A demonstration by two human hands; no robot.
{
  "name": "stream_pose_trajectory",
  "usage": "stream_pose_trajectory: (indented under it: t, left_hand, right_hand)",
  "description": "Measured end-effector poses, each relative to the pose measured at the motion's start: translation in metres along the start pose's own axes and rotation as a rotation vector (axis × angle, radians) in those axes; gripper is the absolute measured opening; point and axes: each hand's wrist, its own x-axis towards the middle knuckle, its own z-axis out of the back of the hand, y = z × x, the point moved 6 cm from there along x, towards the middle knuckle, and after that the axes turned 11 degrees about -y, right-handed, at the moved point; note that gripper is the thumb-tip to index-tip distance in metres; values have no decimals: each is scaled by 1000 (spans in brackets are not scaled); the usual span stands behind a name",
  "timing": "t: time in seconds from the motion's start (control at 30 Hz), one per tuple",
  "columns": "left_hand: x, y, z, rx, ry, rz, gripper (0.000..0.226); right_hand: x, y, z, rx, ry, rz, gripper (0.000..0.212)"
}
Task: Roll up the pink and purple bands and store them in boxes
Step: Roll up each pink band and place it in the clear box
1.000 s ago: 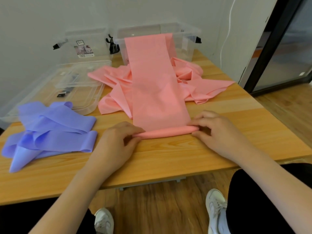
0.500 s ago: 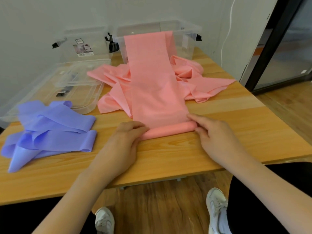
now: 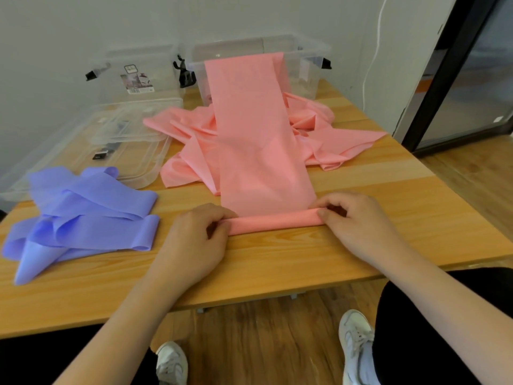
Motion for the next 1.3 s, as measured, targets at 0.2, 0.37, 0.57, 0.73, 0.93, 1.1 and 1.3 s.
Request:
stream_pose_trajectory:
  t: [0.2, 0.37, 0.57, 0.73, 0.93, 1.1, 1.3]
  left_hand:
    - [-1, 1, 3, -4, -38, -85, 17]
    - [-1, 4, 0, 77, 68, -178, 20]
    - [0, 5, 3, -44, -50, -60, 24]
    - [-1, 1, -2, 47, 5, -189, 15]
    - [-2, 1, 1, 45, -13, -162, 23]
    - [-1, 7, 2, -24, -42, -40, 18]
    - [0, 6, -2, -12, 23, -112, 18]
  right_hand:
    - [-1, 5, 3, -111, -111, 155, 10]
    - [0, 9, 5, -162, -28, 260, 16]
    - [3, 3, 7, -57, -69, 131, 14]
    - [1, 4, 5, -124, -103, 146, 8]
    - [4, 6, 6, -164, -7, 233, 20]
    - [1, 4, 6, -74, -67, 149, 14]
    - [4, 3, 5, -118, -14, 165, 15]
